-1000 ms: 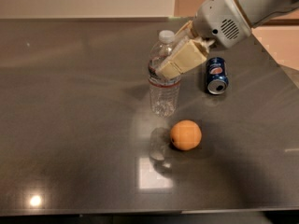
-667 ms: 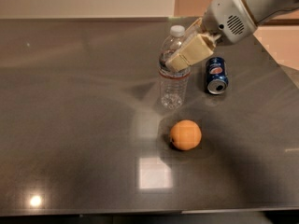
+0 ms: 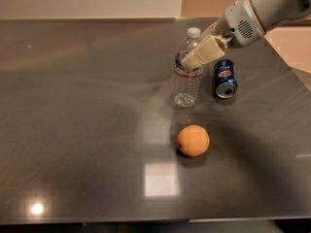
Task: Move water bottle near pepsi can
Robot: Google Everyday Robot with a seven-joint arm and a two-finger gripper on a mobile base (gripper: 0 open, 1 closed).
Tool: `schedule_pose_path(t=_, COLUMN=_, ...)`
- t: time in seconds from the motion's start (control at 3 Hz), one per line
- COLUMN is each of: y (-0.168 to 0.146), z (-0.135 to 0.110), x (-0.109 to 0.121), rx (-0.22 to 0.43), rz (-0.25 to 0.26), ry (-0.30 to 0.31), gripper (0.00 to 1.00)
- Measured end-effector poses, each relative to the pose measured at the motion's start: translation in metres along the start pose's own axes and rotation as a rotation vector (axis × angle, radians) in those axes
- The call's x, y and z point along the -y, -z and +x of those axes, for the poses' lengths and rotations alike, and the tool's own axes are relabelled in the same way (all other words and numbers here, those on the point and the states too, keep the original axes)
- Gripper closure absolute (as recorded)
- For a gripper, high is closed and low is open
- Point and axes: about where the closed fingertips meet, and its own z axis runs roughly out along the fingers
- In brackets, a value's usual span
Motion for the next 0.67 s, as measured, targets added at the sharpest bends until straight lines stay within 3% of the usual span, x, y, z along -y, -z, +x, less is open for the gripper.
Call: schedule_pose_path(t=0.67, y=-0.003, z=0.023, x=0.034, rx=-0.019, rz=0.047, ry=-0.046, gripper=0.59)
